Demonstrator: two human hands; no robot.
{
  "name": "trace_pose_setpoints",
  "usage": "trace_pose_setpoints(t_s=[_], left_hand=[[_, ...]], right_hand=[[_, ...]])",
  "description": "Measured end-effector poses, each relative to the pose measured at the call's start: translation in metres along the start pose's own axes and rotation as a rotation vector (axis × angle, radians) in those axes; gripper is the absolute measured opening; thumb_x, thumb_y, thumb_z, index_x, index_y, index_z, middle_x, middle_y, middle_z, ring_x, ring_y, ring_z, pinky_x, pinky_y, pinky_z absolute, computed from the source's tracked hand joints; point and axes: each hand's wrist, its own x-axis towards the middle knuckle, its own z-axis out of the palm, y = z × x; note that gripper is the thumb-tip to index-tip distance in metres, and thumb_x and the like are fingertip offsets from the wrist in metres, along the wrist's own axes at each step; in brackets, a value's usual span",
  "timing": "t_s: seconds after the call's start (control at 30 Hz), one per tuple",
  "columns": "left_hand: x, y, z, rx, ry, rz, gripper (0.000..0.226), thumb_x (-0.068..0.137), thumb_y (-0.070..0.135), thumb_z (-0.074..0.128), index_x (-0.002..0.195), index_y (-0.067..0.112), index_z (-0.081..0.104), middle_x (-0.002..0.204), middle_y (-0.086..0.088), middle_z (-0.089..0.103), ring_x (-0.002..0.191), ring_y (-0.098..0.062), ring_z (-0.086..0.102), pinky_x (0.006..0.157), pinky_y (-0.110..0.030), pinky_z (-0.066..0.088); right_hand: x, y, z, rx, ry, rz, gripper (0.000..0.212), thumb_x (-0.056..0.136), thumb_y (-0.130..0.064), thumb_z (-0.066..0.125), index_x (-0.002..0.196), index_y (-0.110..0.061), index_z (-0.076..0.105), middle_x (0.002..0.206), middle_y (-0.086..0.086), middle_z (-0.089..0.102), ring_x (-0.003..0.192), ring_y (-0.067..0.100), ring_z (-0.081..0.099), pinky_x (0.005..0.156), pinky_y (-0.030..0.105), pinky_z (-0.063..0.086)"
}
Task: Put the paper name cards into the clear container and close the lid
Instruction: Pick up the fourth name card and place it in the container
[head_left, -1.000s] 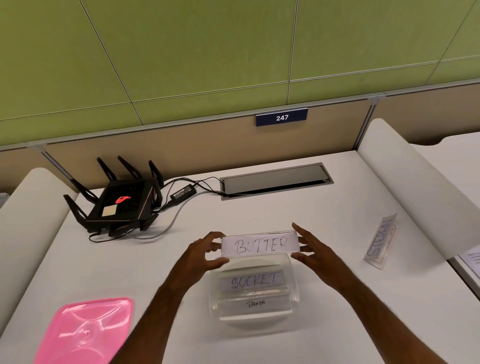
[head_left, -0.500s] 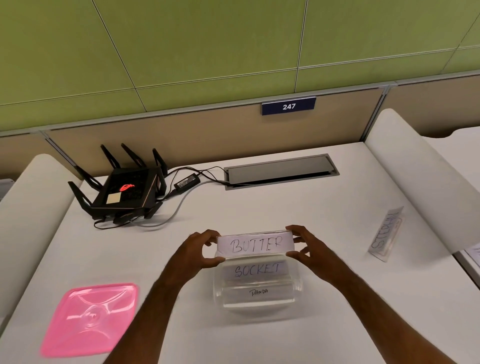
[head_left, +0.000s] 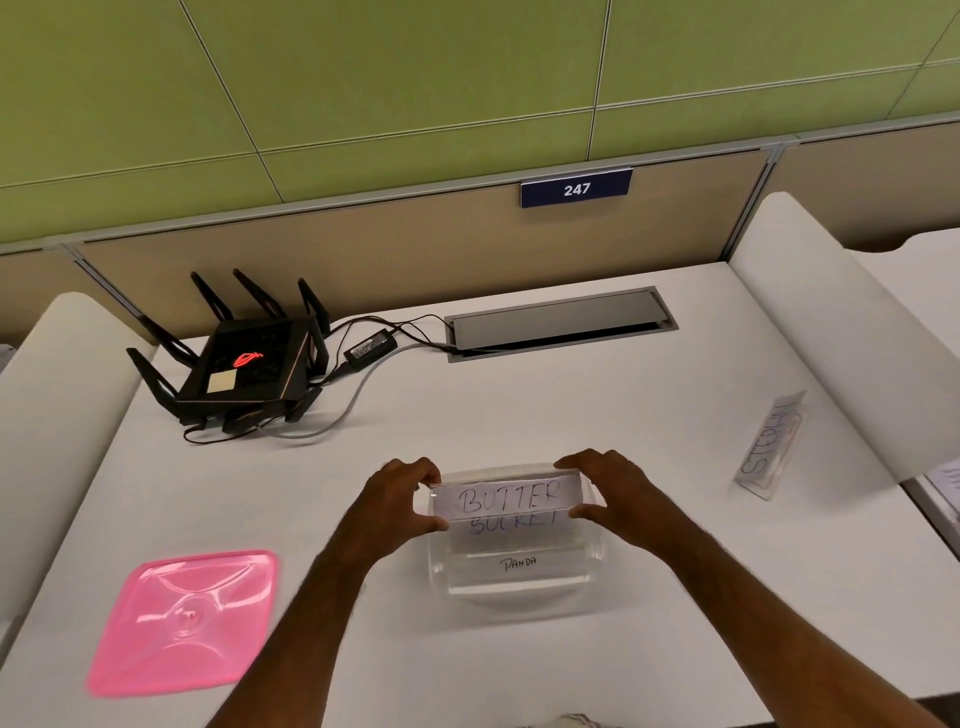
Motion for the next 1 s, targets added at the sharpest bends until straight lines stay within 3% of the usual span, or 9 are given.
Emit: trace_pose_setpoints(t_s=[0.2, 0.43, 0.63, 0.73, 0.87, 1.0], left_hand=[[0.005, 0.002, 0.003, 0.105, 0.021, 0.052, 0.059, 0.058, 0.044, 0.094, 0.111, 0.031, 0.071, 0.1, 0.025, 0.062, 0.097, -0.007, 0.051, 0.09, -0.032, 0.04], [0.012, 0.005, 0.012, 0.274, 0.013, 0.103, 0.053, 0.054, 0.05, 0.092, 0.098, 0.027, 0.074, 0.095, 0.015, 0.072, 0.093, -0.017, 0.055, 0.077, -0.035, 0.031], [0.016, 0.008, 0.026, 0.393, 0.001, 0.094, 0.043, 0.07, 0.049, 0.083, 0.106, 0.028, 0.072, 0.103, 0.012, 0.071, 0.098, -0.017, 0.058, 0.079, -0.031, 0.024], [0.017, 0.012, 0.031, 0.434, -0.032, 0.074, 0.034, 0.08, 0.045, 0.076, 0.109, 0.027, 0.073, 0.105, 0.009, 0.071, 0.101, -0.018, 0.061, 0.087, -0.033, 0.029], [0.02, 0.018, 0.037, 0.492, -0.07, 0.041, 0.024, 0.088, 0.043, 0.066, 0.1, 0.025, 0.077, 0.098, 0.002, 0.075, 0.094, -0.021, 0.063, 0.085, -0.035, 0.032], [0.021, 0.021, 0.043, 0.582, -0.12, 0.022, 0.024, 0.093, 0.041, 0.057, 0.085, 0.024, 0.072, 0.086, 0.001, 0.072, 0.086, -0.021, 0.062, 0.076, -0.033, 0.02]], right_hand=[[0.001, 0.003, 0.011, -0.168, 0.036, -0.017, 0.059, 0.077, -0.048, 0.08, 0.128, -0.037, 0.053, 0.121, -0.023, 0.056, 0.099, 0.009, 0.049, 0.084, 0.031, 0.03], [0.008, 0.003, 0.013, -0.272, 0.033, 0.034, 0.052, 0.071, -0.048, 0.082, 0.115, -0.039, 0.054, 0.105, -0.02, 0.059, 0.088, 0.01, 0.057, 0.085, 0.036, 0.035], [0.012, 0.002, 0.013, -0.272, 0.058, 0.023, 0.036, 0.08, -0.038, 0.08, 0.112, -0.029, 0.066, 0.105, -0.014, 0.069, 0.086, 0.014, 0.069, 0.085, 0.038, 0.031], [0.013, 0.002, 0.015, -0.346, 0.044, 0.004, 0.033, 0.086, -0.039, 0.075, 0.117, -0.027, 0.069, 0.114, -0.013, 0.071, 0.09, 0.015, 0.071, 0.088, 0.039, 0.033], [0.018, 0.004, 0.019, -0.459, 0.01, -0.01, 0.032, 0.093, -0.037, 0.066, 0.124, -0.027, 0.07, 0.119, -0.01, 0.071, 0.09, 0.018, 0.071, 0.09, 0.04, 0.035], [0.023, 0.002, 0.022, -0.555, -0.05, 0.008, 0.03, 0.099, -0.033, 0.057, 0.126, -0.028, 0.068, 0.119, -0.007, 0.072, 0.094, 0.021, 0.071, 0.091, 0.039, 0.032]])
